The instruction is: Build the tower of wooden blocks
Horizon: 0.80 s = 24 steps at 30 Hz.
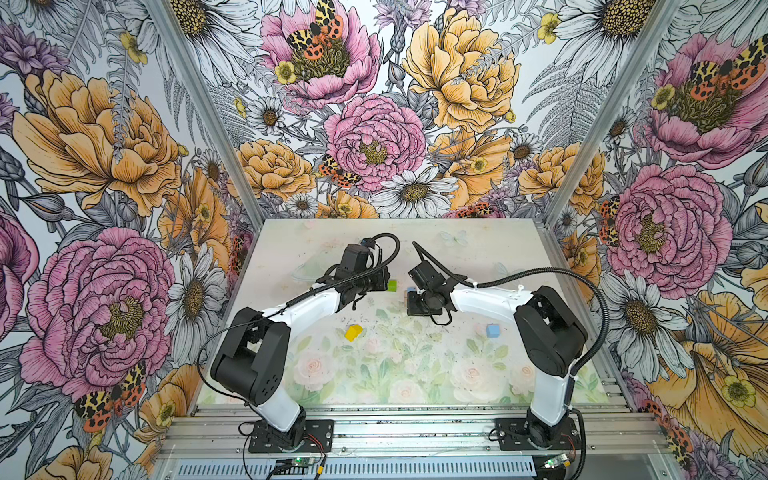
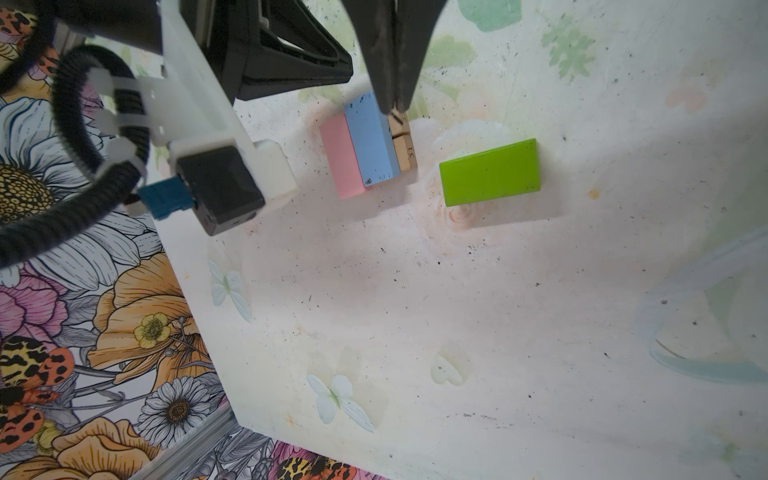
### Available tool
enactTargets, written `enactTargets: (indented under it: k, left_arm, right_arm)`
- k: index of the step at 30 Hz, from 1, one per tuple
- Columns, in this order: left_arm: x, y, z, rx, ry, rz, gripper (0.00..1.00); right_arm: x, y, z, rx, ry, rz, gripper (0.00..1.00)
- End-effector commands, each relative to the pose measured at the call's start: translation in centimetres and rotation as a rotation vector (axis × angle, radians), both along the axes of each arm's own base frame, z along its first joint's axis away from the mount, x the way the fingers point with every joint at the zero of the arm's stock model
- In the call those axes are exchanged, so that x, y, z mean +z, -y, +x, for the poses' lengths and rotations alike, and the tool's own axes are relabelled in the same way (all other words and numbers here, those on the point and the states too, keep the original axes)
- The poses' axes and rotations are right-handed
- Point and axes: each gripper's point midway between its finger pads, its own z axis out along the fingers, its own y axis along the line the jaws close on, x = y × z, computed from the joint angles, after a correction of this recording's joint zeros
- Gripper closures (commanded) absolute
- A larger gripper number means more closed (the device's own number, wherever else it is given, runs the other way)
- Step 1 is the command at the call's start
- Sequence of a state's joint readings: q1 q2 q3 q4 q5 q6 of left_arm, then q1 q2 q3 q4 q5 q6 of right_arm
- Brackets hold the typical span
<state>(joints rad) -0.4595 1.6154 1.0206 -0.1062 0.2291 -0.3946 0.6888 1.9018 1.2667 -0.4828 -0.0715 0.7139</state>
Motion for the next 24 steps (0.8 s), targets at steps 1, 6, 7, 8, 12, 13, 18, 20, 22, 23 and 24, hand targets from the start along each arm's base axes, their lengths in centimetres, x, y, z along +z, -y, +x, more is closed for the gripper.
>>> enactTargets:
  k: [1,6,7,8,12,13,18,20,22,23,24]
  left_arm:
    - [1.35,-0.35,0.32,0.010,0.039,-0.024,1.00]
    - [1.38,-0.36,0.25,0.008,0.038,-0.025,1.00]
    - [1.47,-0.34,0.24,0.007,0.040,-0.026,1.00]
    - [1.43,-0.33,0.21,0.007,0.039,-0.026,1.00]
    - [1.38,-0.34,0.22,0.006,0.036,-0.026,0.99]
    - [1.35,-0.38,0.23,0.007,0.036,-0.026,0.99]
    - [1.52,-0.41,0.20,0.008,0.039,-0.027,1.00]
    - [1.48,-0.42,0.19,0.007,0.039,-0.026,0.99]
    - [1.45,-0.45,0.21,0.008,0.038,-0.026,1.00]
    - [1.43,-0.43,0.20,0.008,0.037,-0.026,0.99]
    - [1.45,-0.47,0.24,0.008,0.038,-0.025,0.99]
  right_arm:
    - [0.07,-0.48,0.63,0.008,0.019,-0.016,1.00]
    - [0.01,-0.47,0.67,0.007,0.018,-0.020,1.00]
    - [-0.01,-0.45,0.72,0.007,0.018,-0.021,1.00]
    - [0.00,-0.47,0.70,0.008,0.018,-0.021,1.00]
    - [-0.13,-0.43,0.67,0.007,0.014,-0.025,1.00]
    - [-0.07,-0.48,0.75,0.007,0.017,-0.025,1.00]
    - [-0.09,-0.46,0.79,0.006,0.017,-0.028,1.00]
    - [-0.20,-0.40,0.77,0.005,0.015,-0.030,1.00]
    - [-0.19,-0.43,0.83,0.004,0.016,-0.032,1.00]
    - [-0.16,-0.43,0.84,0.003,0.015,-0.032,1.00]
    - [-0.16,-0.41,0.85,0.003,0.016,-0.034,1.00]
